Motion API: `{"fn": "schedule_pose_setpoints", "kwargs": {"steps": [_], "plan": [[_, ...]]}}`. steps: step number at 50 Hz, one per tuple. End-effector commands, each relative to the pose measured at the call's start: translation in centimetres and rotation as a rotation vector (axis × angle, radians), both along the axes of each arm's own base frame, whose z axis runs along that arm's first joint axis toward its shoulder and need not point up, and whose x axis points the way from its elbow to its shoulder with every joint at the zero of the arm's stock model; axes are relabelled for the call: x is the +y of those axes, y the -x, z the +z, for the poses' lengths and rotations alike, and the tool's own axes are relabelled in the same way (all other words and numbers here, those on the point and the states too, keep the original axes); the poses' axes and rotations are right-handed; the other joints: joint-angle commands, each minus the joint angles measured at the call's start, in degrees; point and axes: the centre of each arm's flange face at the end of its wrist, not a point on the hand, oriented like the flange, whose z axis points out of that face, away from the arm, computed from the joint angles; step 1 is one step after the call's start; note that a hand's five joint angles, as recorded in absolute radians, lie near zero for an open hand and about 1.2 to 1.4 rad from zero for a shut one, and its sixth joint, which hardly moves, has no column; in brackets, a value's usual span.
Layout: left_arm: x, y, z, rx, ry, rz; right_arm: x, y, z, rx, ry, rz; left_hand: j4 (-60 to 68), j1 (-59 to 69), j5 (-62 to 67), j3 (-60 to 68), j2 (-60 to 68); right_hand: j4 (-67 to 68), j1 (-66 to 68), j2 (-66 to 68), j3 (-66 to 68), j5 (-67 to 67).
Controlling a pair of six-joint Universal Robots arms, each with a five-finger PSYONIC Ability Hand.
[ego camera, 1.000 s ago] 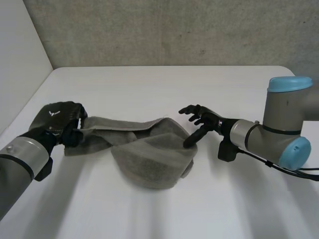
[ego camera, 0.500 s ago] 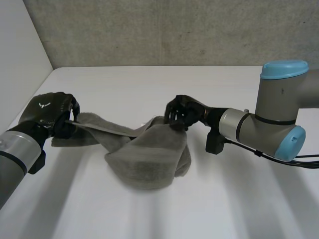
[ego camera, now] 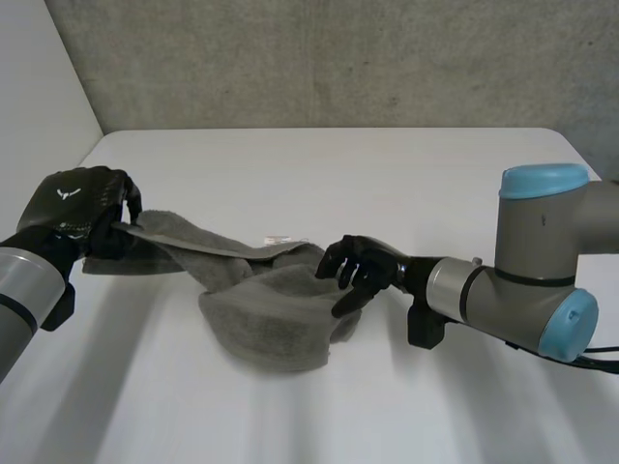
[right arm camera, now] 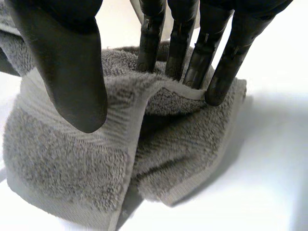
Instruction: Fold the towel.
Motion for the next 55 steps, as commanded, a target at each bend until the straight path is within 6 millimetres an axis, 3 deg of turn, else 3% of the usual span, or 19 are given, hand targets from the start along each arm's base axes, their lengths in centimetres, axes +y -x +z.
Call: {"fn": "schedule_pose_setpoints", "kwargs": {"steps": [1,2,8,12,13,14,16,17,21,25,30,32,33,35,36,42,44,50,55], "plan": [[-0.3,-0.2,0.0,0.000,0.002,0.009,0.8,-1.1,-0.8,-0.004,0.046,0.009,1.46,4.44,3.42,2.80,3.23,26.60,27.53,25.95,26.80,28.50],[-0.3,-0.2,0.1,0.001,0.005,0.009,0.5,-1.2,-0.3,-0.007,0.069,-0.003,1.80,4.78,3.75,3.14,3.56,42.05,42.98,41.40,42.24,43.95],[-1.0,0.2,1.9,0.011,0.066,-0.013,-1.0,-1.3,3.9,-0.066,0.186,-0.016,3.46,6.44,5.42,4.80,5.23,42.48,43.41,41.83,42.68,44.38],[-2.2,0.7,4.4,0.027,0.155,-0.048,-4.3,-0.6,11.9,-0.131,0.440,-0.043,3.46,6.44,5.42,4.80,5.23,42.48,43.41,41.83,42.68,44.38],[-3.1,0.9,6.3,0.036,0.219,-0.064,-5.8,0.2,15.0,-0.127,0.527,-0.060,3.46,6.44,5.42,4.80,5.23,42.48,43.41,41.83,42.68,44.38],[-4.1,1.2,8.1,0.049,0.284,-0.080,-5.8,0.3,15.1,-0.127,0.528,-0.060,3.46,6.44,5.42,4.80,5.23,42.48,43.41,41.83,42.68,44.38],[-5.1,1.7,9.9,0.061,0.344,-0.097,-6.8,1.6,21.6,-0.103,0.722,-0.056,3.46,6.44,5.42,4.80,5.23,42.48,43.41,41.83,42.68,44.38],[-5.1,1.7,9.9,0.062,0.345,-0.097,-6.8,1.6,21.6,-0.103,0.723,-0.056,3.46,6.44,5.42,4.80,5.23,42.48,43.41,41.83,42.68,44.38],[-6.2,2.9,16.9,0.126,0.546,-0.128,-6.8,3.3,28.2,-0.021,1.055,-0.088,3.46,6.44,5.42,4.80,5.23,42.48,43.41,41.83,42.68,44.38],[-5.8,2.6,22.0,0.211,0.675,-0.143,-5.4,3.4,30.6,0.041,1.220,-0.126,3.46,6.44,5.42,4.80,5.23,42.48,43.41,41.83,42.68,44.38],[-5.8,2.5,21.6,0.261,0.636,-0.158,-3.4,2.4,28.6,0.143,1.151,-0.087,3.46,6.44,5.42,4.80,5.23,42.48,43.41,41.83,42.68,44.38],[-6.1,2.5,20.0,0.257,0.582,-0.153,-3.0,1.5,24.1,0.257,1.015,-0.043,3.46,6.44,5.42,4.80,5.23,42.48,43.41,41.83,42.68,44.38],[-6.1,2.5,20.0,0.257,0.582,-0.153,-3.0,1.5,24.1,0.257,1.014,-0.043,3.46,6.44,5.42,4.80,5.23,42.48,43.41,41.83,42.68,44.38],[-6.4,2.6,15.2,0.234,0.440,-0.147,-3.2,1.8,20.0,0.365,0.907,-0.032,3.46,6.44,5.42,4.80,5.23,42.48,43.41,41.83,42.68,44.38],[-6.4,2.6,15.2,0.234,0.439,-0.147,-3.0,2.0,17.6,0.413,0.854,-0.012,3.46,6.44,5.42,4.80,5.23,42.48,43.41,41.83,42.68,44.38],[-5.1,2.1,4.7,0.162,0.146,-0.128,-1.7,2.5,11.8,0.522,0.779,0.057,3.46,6.44,5.42,4.80,5.23,42.48,43.41,41.83,42.68,44.38],[-4.8,1.9,2.8,0.137,0.104,-0.128,-0.1,3.1,8.4,0.570,0.752,0.105,3.46,6.44,5.42,4.80,5.23,42.48,43.41,41.83,42.68,44.38],[-3.6,0.6,-3.2,0.036,-0.008,-0.130,2.8,4.0,4.0,0.596,0.720,0.158,3.46,6.44,5.42,4.80,5.23,40.54,41.47,39.89,40.74,42.44],[-4.2,-0.1,-4.5,0.014,-0.018,-0.111,2.9,4.5,2.4,0.599,0.731,0.132,3.46,6.44,5.42,4.80,5.23,3.85,4.78,3.20,4.05,5.75]]}}
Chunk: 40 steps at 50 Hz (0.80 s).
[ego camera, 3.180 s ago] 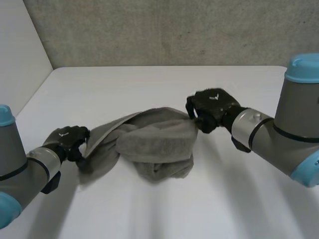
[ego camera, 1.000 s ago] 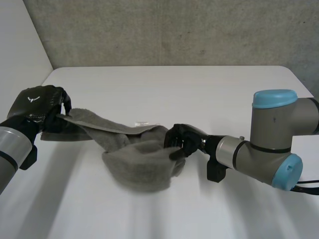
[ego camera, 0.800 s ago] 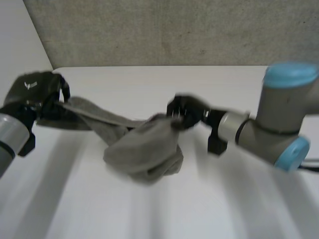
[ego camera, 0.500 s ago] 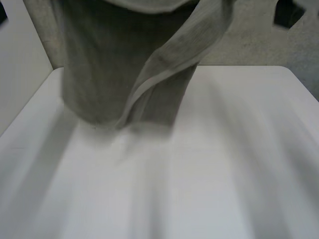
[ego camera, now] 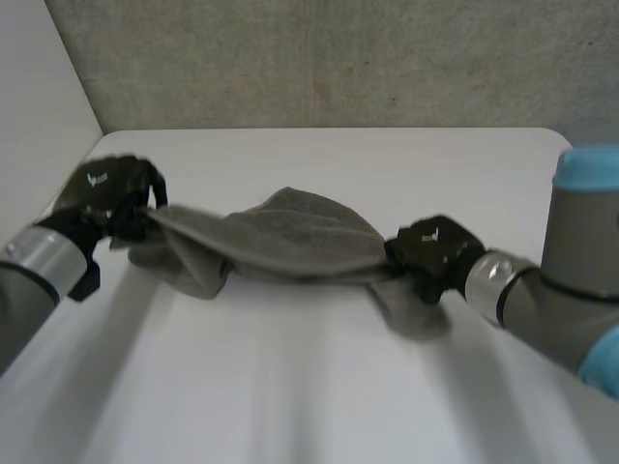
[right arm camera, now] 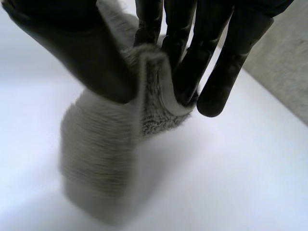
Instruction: Fold the towel.
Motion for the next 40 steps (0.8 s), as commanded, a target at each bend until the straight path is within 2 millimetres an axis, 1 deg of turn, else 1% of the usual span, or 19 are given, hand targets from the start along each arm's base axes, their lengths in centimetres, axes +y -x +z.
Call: {"fn": "schedule_pose_setpoints", "kwargs": {"steps": [1,2,3,4,6,8,9,11,12,14,21,24,27,36,40], "plan": [[-0.5,-1.2,-2.4,-0.049,-0.023,0.019,0.4,0.7,-2.2,-0.014,0.024,-0.019,1.84,4.50,4.01,3.68,4.21,-28.36,-27.53,-27.01,-27.53,-28.12],[-0.5,-1.2,-2.4,-0.049,-0.023,0.019,0.5,0.7,-2.4,-0.020,0.016,-0.022,1.84,4.50,4.01,3.68,4.21,-32.91,-32.08,-31.55,-32.08,-32.66],[-0.6,-1.3,-2.4,-0.047,-0.023,0.023,0.5,0.7,-2.4,-0.020,0.015,-0.022,1.84,4.50,4.01,3.68,4.21,-32.96,-32.12,-31.60,-32.12,-32.71],[-0.7,-1.3,-2.4,-0.046,-0.023,0.026,0.6,0.8,-2.5,-0.035,0.003,-0.033,1.84,4.50,4.01,3.68,4.21,-37.62,-36.79,-36.26,-36.79,-37.37],[-0.6,-1.3,-2.5,-0.046,-0.025,0.029,0.7,0.9,-2.5,-0.063,-0.016,-0.048,1.84,4.50,4.01,3.68,4.21,-39.00,-38.16,-37.64,-38.16,-38.75],[-0.6,-1.4,-2.7,-0.047,-0.031,0.032,-0.1,1.5,-1.9,-0.142,-0.043,-0.114,1.84,4.50,4.01,3.68,4.21,-39.35,-38.51,-37.99,-38.51,-39.10],[-0.6,-1.5,-2.8,-0.047,-0.036,0.035,-0.1,1.5,-1.9,-0.143,-0.044,-0.114,1.84,4.50,4.01,3.68,4.21,-39.35,-38.51,-37.99,-38.51,-39.10],[-0.6,-1.8,-3.0,-0.047,-0.044,0.042,-1.4,2.9,-1.3,-0.223,-0.077,-0.195,1.84,4.50,4.01,3.68,4.21,-39.18,-38.35,-37.82,-38.35,-38.93],[-0.6,-1.8,-3.0,-0.047,-0.044,0.042,-1.4,2.9,-1.3,-0.223,-0.077,-0.195,1.84,4.50,4.01,3.68,4.21,-39.18,-38.35,-37.82,-38.35,-38.93],[-0.7,-1.9,-3.1,-0.047,-0.047,0.047,-2.2,3.7,-0.7,-0.292,-0.098,-0.249,1.84,4.50,4.01,3.68,4.21,-39.01,-38.18,-37.66,-38.18,-38.77],[-1.1,-2.8,-3.2,-0.047,-0.052,0.079,-2.4,4.1,0.7,-0.405,-0.131,-0.279,1.84,4.50,4.01,3.68,4.21,-39.01,-38.18,-37.66,-38.18,-38.77],[-1.2,-2.9,-3.1,-0.045,-0.048,0.084,-3.3,5.5,2.1,-0.465,-0.104,-0.330,1.84,4.50,4.01,3.68,4.21,-39.01,-38.18,-37.66,-38.18,-38.77],[-1.5,-3.5,-3.1,-0.045,-0.050,0.102,-3.8,6.1,2.5,-0.486,-0.088,-0.350,1.84,4.50,4.01,3.68,4.21,-39.01,-38.18,-37.66,-38.18,-38.77],[-1.7,-3.8,-3.2,-0.044,-0.051,0.113,-4.3,6.6,2.2,-0.494,-0.099,-0.378,1.84,4.50,4.01,3.68,4.21,-39.35,-38.51,-37.99,-38.51,-39.10],[-1.7,-3.8,-3.2,-0.044,-0.051,0.113,-4.3,6.7,1.9,-0.523,-0.132,-0.395,1.84,4.50,4.01,3.68,4.21,-39.68,-38.85,-38.33,-38.85,-39.44]]}}
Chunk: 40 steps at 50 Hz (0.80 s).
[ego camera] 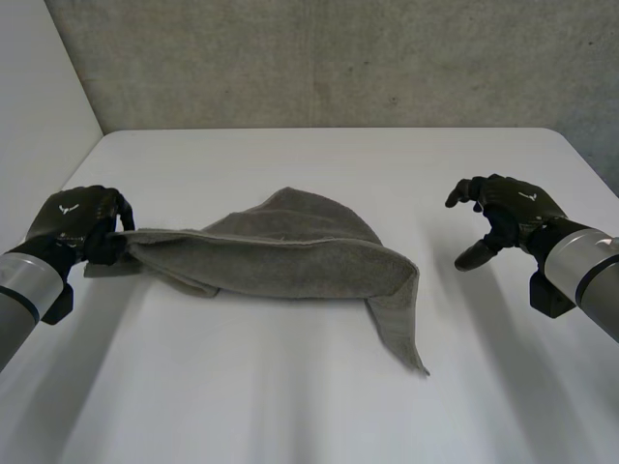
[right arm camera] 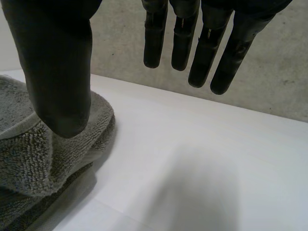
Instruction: Fold the towel.
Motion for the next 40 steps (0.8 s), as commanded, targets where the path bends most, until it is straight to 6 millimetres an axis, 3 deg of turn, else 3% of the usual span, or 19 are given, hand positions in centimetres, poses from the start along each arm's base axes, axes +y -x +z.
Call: {"fn": "schedule_pose_setpoints", "kwargs": {"steps": [1,5,19,27,40], "plan": [[0.1,0.0,0.0,0.001,-0.002,0.000,-0.2,0.0,-1.1,-0.050,-0.069,-0.018,1.83,4.50,3.78,3.67,4.10,-3.62,-2.91,-3.97,-2.58,-1.37],[0.1,0.0,-0.1,0.000,-0.003,0.001,-0.2,-0.3,-2.8,-0.091,-0.158,-0.030,1.83,4.50,3.78,3.67,4.10,-4.12,-3.41,-4.47,-3.08,-1.87],[0.1,0.0,-0.2,0.001,-0.008,0.000,0.5,-0.4,-4.2,-0.282,-0.332,-0.106,1.83,4.50,3.78,3.67,4.10,-4.80,-4.09,-5.15,-3.75,-2.54],[0.2,0.1,-0.7,0.001,-0.025,-0.002,2.7,-3.0,-6.4,-0.299,-0.447,-0.025,1.83,4.50,3.78,3.67,4.10,-4.80,-4.09,-5.15,-3.75,-2.54],[0.2,0.1,-0.8,0.001,-0.029,-0.002,4.3,-5.2,-7.3,-0.275,-0.474,0.051,1.83,4.50,3.78,3.67,4.10,-4.80,-4.09,-5.15,-3.75,-2.54]]}}
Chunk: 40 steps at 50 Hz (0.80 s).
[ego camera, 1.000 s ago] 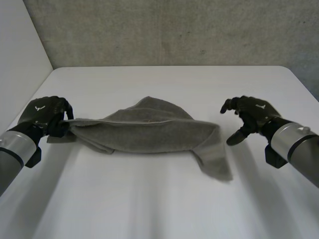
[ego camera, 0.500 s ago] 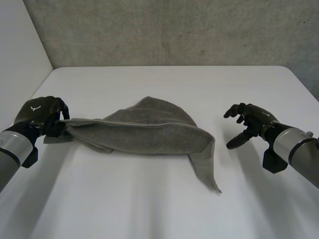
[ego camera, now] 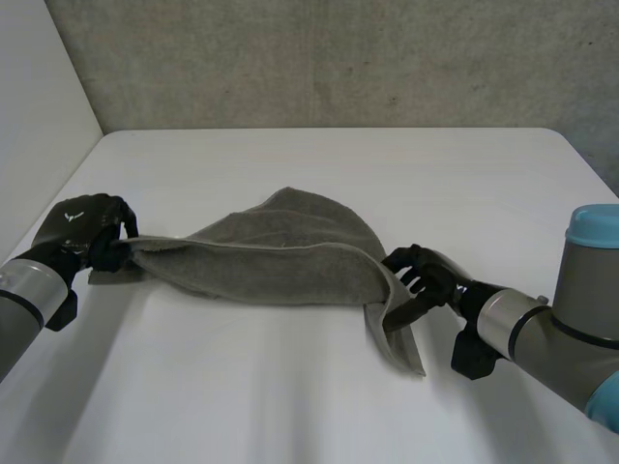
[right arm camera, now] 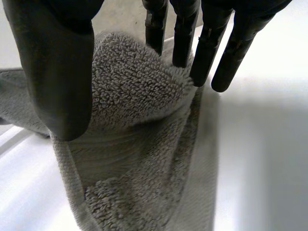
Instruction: Fold the towel.
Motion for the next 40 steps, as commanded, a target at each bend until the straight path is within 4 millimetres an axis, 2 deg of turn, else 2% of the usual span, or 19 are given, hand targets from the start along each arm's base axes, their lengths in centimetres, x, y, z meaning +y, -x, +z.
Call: {"fn": "schedule_pose_setpoints", "kwargs": {"steps": [1,13,15,16,18,22,24,26,27,28,29,30,31,33,34,35,36,38,40], "plan": [[0.0,0.0,0.0,-0.001,0.001,0.000,0.6,-0.9,-0.3,0.006,-0.002,0.033,1.83,4.50,3.78,3.67,4.10,-3.16,-3.00,-4.08,-3.15,-1.08],[0.0,0.2,-0.2,-0.003,0.004,-0.006,0.7,-1.0,0.0,0.006,0.016,0.042,1.83,4.50,3.78,3.67,4.10,0.87,1.04,-0.05,0.89,2.96],[0.0,0.2,-0.2,-0.003,0.006,-0.006,1.0,-1.4,-0.4,0.014,0.015,0.060,1.83,4.50,3.78,3.67,4.10,15.93,16.09,15.01,15.94,18.01],[0.0,0.2,-0.3,-0.003,0.004,-0.006,1.0,-1.4,-0.4,0.014,0.015,0.060,1.83,4.50,3.78,3.67,4.10,16.01,16.18,15.09,16.03,18.10],[0.0,0.2,-0.3,-0.003,0.003,-0.006,0.8,-1.8,-1.0,0.010,0.023,0.074,1.83,4.50,3.78,3.67,4.10,51.81,51.98,50.89,51.83,53.90],[-0.1,0.1,0.0,-0.002,0.013,-0.002,0.2,-2.0,-0.1,-0.023,0.068,0.094,1.83,4.50,3.78,3.67,4.10,52.96,53.12,52.04,52.98,55.04],[-0.3,0.1,0.4,-0.001,0.029,-0.001,-0.2,-2.3,1.2,-0.044,0.115,0.119,1.83,4.50,3.78,3.67,4.10,52.96,53.12,52.04,52.98,55.04],[-0.5,0.2,1.0,0.000,0.048,-0.004,-1.3,-3.1,5.1,-0.061,0.283,0.207,1.83,4.50,3.78,3.67,4.10,52.96,53.12,52.04,52.98,55.04],[-1.0,0.3,1.8,-0.001,0.081,-0.009,-1.3,-3.1,5.1,-0.061,0.284,0.208,1.83,4.50,3.78,3.67,4.10,52.96,53.12,52.04,52.98,55.04],[-1.0,0.3,1.8,-0.001,0.081,-0.009,-2.4,-3.7,7.4,-0.041,0.399,0.266,1.83,4.50,3.78,3.67,4.10,52.96,53.12,52.04,52.98,55.04],[-1.6,0.6,3.3,-0.002,0.133,-0.015,-3.3,-4.1,8.9,-0.005,0.471,0.308,1.83,4.50,3.78,3.67,4.10,52.96,53.12,52.04,52.98,55.04],[-2.2,0.9,4.7,0.003,0.173,-0.024,-3.4,-4.1,9.0,-0.004,0.471,0.308,1.83,4.50,3.78,3.67,4.10,52.96,53.12,52.04,52.98,55.04],[-2.2,0.9,4.8,0.003,0.173,-0.024,-4.4,-4.2,9.8,0.060,0.508,0.341,1.83,4.50,3.78,3.67,4.10,52.96,53.12,52.04,52.98,55.04],[-2.9,2.2,7.8,0.038,0.246,-0.053,-5.7,-4.2,11.0,0.142,0.553,0.359,1.83,4.50,3.78,3.67,4.10,52.96,53.12,52.04,52.98,55.04],[-2.9,2.2,7.9,0.038,0.247,-0.053,-6.7,-4.3,12.5,0.236,0.611,0.374,1.83,4.50,3.78,3.67,4.10,52.96,53.12,52.04,52.98,55.04],[-3.2,2.7,9.5,0.068,0.272,-0.057,-7.7,-4.1,13.3,0.356,0.640,0.370,1.83,4.50,3.78,3.67,4.10,52.96,53.12,52.04,52.98,55.04],[-3.3,3.1,10.9,0.104,0.283,-0.056,-7.7,-4.1,13.3,0.358,0.640,0.370,1.83,4.50,3.78,3.67,4.10,52.96,53.12,52.04,52.98,55.04],[-3.3,3.2,12.0,0.135,0.284,-0.049,-8.8,-3.7,14.6,0.605,0.688,0.329,1.83,4.50,3.78,3.67,4.10,52.96,53.12,52.04,52.98,55.04],[-3.2,3.4,12.9,0.161,0.278,-0.044,-9.0,-3.9,15.6,0.677,0.736,0.291,1.83,4.50,3.78,3.67,4.10,52.96,53.12,52.04,52.98,55.04]]}}
